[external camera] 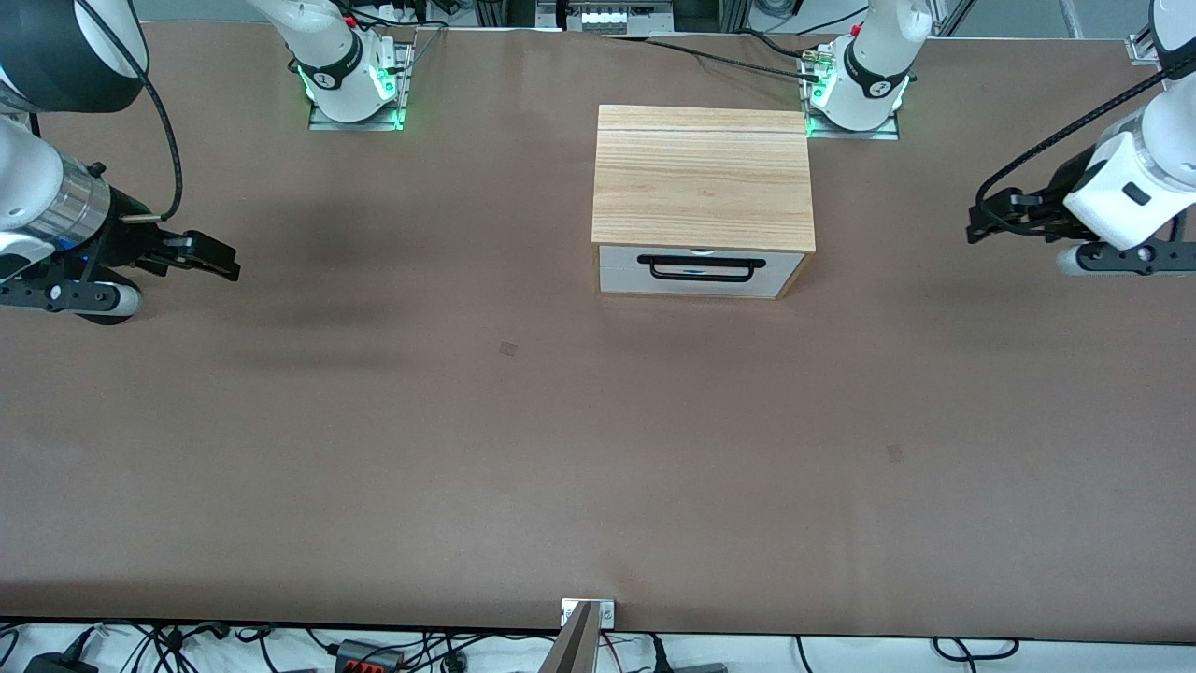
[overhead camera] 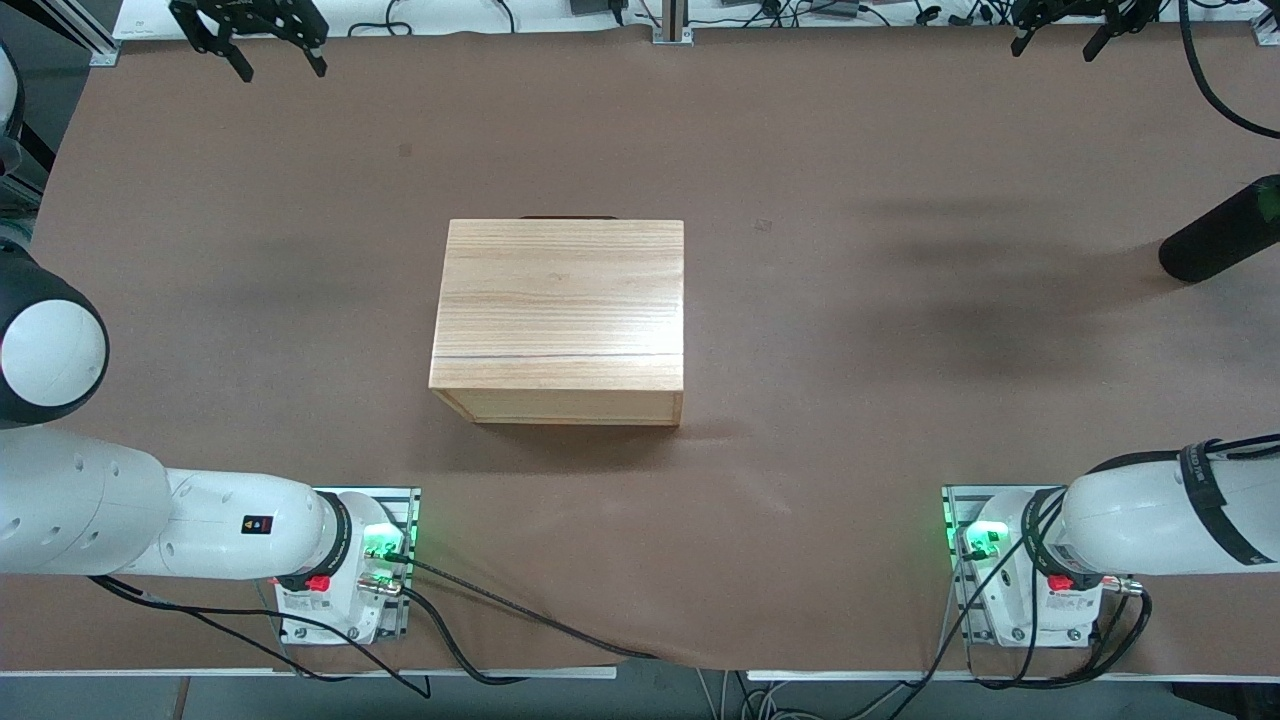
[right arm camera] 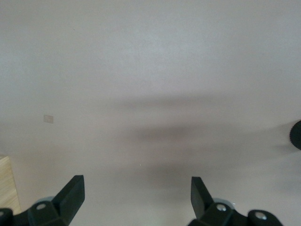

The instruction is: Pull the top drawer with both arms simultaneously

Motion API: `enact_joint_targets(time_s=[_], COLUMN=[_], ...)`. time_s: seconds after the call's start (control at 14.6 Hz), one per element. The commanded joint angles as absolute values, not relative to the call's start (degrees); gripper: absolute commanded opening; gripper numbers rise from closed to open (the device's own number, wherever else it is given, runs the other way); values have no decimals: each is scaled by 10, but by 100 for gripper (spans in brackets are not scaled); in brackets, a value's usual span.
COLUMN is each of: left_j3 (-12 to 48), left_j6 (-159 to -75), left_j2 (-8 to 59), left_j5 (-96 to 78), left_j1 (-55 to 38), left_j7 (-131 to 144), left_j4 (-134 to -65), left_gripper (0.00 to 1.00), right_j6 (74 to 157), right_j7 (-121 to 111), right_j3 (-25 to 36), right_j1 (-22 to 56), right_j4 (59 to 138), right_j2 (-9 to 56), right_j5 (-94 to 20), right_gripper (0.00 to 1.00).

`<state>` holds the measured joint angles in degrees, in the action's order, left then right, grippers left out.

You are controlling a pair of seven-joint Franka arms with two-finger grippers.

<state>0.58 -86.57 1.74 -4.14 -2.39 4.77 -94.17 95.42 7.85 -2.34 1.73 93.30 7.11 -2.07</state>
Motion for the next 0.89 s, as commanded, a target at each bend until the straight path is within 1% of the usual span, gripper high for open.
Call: enact_joint_targets(time_s=[0.0, 0.27, 0.34, 0.41, 0.48, 0.62, 0.68, 0.75, 0.82], left_j3=[8, 6, 6, 6, 6, 6, 6, 6, 5], left_j6=[-841, -847, -850, -855, -860, -888, -901, -908, -912], left_j2=[49, 98, 110, 120, 133, 154, 164, 175, 191], left_j5=[-103, -258, -292, -322, -358, -450, -497, -531, -561], left_j1=[-23, -13, -8, 2, 9, 26, 34, 35, 39], left_j7=[40, -16, -44, -65, -102, -213, -261, -304, -349], left_j4=[-935, -938, -938, -940, -950, -993, -1023, -1044, -1062], left_gripper=[100, 100, 100, 100, 100, 100, 100, 100, 100], right_j6=[958, 963, 985, 1030, 1074, 1087, 1092, 1099, 1128], right_j7=[81, 106, 121, 129, 131, 121, 112, 99, 78], right_j3=[-35, -34, -34, -35, -34, -35, -35, -34, -34], right_j1=[38, 128, 147, 164, 174, 175, 179, 193, 211], right_j4=[925, 918, 918, 918, 921, 919, 919, 919, 918], right_j2=[111, 158, 172, 184, 203, 231, 239, 252, 264], right_j5=[-26, -27, -33, -74, -148, -309, -368, -390, -395], right_gripper=[100, 100, 100, 100, 100, 100, 100, 100, 100])
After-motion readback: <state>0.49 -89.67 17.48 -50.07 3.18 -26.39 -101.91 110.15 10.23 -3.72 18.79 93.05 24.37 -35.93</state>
